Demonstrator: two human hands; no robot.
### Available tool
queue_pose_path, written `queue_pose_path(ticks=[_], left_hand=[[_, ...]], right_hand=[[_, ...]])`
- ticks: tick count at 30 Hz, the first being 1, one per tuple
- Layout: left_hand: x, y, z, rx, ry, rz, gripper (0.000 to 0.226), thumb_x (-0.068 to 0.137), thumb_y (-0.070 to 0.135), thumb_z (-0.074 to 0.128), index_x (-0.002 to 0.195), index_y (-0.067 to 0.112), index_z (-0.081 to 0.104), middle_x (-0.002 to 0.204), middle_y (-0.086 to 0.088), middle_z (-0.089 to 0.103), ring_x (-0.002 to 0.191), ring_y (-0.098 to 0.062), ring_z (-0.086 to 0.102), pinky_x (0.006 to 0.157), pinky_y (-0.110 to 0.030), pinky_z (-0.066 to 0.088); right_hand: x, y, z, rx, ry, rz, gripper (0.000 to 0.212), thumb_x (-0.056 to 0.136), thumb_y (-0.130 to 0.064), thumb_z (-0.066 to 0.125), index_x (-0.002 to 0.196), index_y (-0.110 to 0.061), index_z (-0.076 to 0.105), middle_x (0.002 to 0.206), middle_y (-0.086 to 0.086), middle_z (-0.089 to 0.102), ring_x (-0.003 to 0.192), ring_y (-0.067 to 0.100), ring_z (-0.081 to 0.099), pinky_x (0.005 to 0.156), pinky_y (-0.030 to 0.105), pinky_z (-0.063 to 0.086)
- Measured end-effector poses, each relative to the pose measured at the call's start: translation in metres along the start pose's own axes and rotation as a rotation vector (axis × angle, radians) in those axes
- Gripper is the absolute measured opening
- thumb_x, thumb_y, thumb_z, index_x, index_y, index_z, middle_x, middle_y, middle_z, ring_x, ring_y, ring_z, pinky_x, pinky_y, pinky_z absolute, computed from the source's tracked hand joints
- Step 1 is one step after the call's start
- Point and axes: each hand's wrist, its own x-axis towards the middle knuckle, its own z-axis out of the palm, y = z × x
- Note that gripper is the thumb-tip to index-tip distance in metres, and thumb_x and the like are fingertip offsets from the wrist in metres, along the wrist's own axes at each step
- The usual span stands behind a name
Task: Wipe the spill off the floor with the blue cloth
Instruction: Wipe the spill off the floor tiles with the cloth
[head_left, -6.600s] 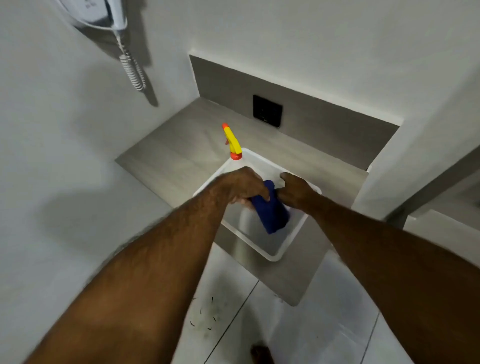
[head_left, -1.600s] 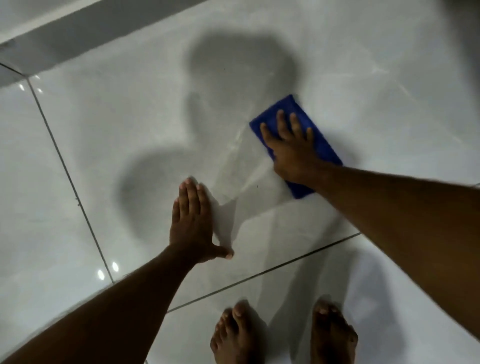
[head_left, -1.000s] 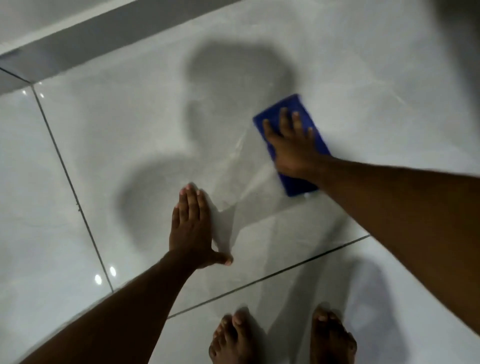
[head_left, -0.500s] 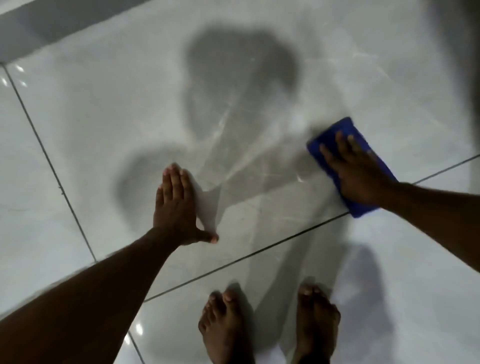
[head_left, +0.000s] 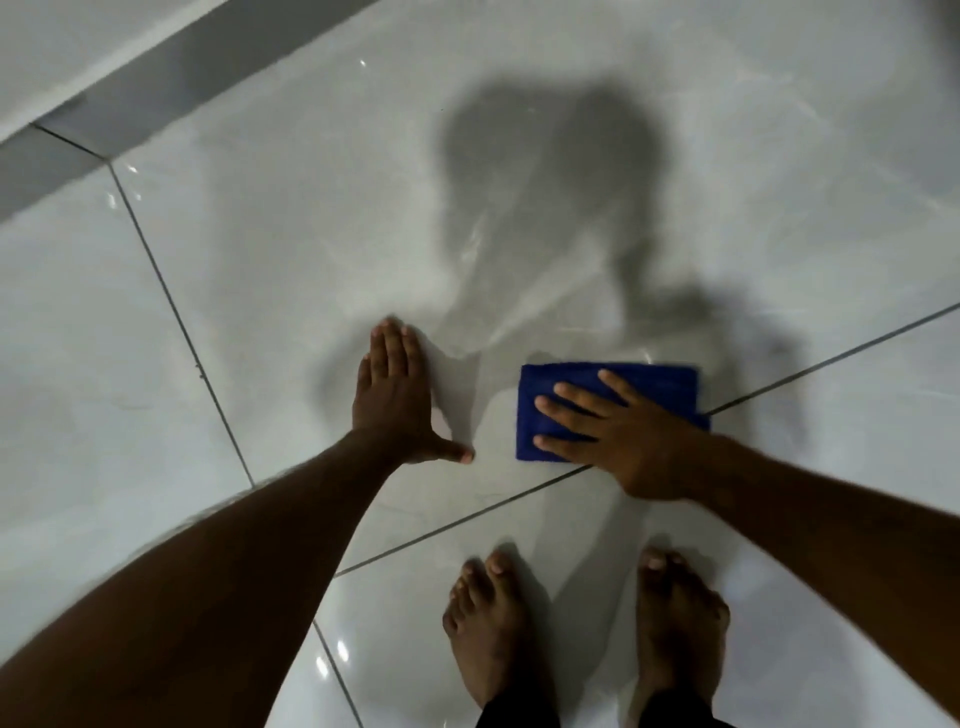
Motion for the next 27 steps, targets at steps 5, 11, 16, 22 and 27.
queue_pose_path(ticks=[5, 11, 16, 22, 27], left_hand=[[0.003, 0.04, -0.01, 0.007, 0.042, 0.075, 0.163, 0.042, 0.08, 0.075, 0.148, -0.001, -0.019, 0.159, -0.024, -0.021, 0.146, -0.038, -0.023, 0.119, -0.047, -0.006], [-0.017, 0.136, -0.003, -0.549, 0.154, -0.346, 0.07, 0.079, 0.059, 0.065, 0.12, 0.004, 0.05, 0.12, -0.017, 0.059, 0.11, -0.035, 0.054, 0.089, -0.045, 0.049], [-0.014, 0.156, -0.005, -1.054, -0.104, -0.516, 0.029, 0.074, 0.008, 0.065, 0.102, 0.003, 0.061, 0.097, -0.015, 0.068, 0.086, -0.031, 0.067, 0.075, -0.04, 0.06], [-0.075, 0.139, -0.112, -1.184, -0.054, -0.326, 0.014, 0.074, 0.001, 0.06, 0.087, -0.004, 0.063, 0.08, -0.017, 0.067, 0.074, -0.03, 0.063, 0.072, -0.043, 0.059], [-0.208, 0.125, -0.295, -1.253, -0.008, -0.177, 0.017, 0.075, 0.002, 0.069, 0.092, 0.005, 0.068, 0.089, -0.014, 0.072, 0.08, -0.027, 0.066, 0.075, -0.043, 0.057]], right_hand=[[0.006, 0.02, -0.029, -0.089, -0.071, 0.014, 0.089, 0.087, -0.01, 0.048, 0.144, -0.047, -0.009, 0.151, -0.005, -0.037, 0.139, 0.025, -0.033, 0.11, 0.065, -0.013], [-0.02, -0.02, -0.019, 0.578, 0.512, 1.028, 0.079, 0.078, -0.025, 0.071, 0.145, -0.013, 0.031, 0.155, 0.021, 0.028, 0.139, 0.041, 0.028, 0.108, 0.058, 0.034], [-0.015, -0.01, -0.03, 1.188, 0.577, 1.333, 0.079, 0.072, -0.01, 0.077, 0.139, -0.001, 0.034, 0.137, 0.021, 0.049, 0.118, 0.035, 0.053, 0.09, 0.04, 0.051], [-0.074, -0.017, -0.132, 1.777, 0.603, 1.289, 0.035, 0.066, 0.006, 0.066, 0.099, -0.006, 0.065, 0.085, 0.007, 0.07, 0.076, 0.023, 0.066, 0.059, 0.029, 0.053], [-0.208, -0.077, -0.315, 1.788, 0.741, 1.037, 0.027, 0.065, 0.004, 0.069, 0.084, -0.016, 0.067, 0.082, 0.007, 0.071, 0.072, 0.022, 0.065, 0.064, 0.031, 0.054]])
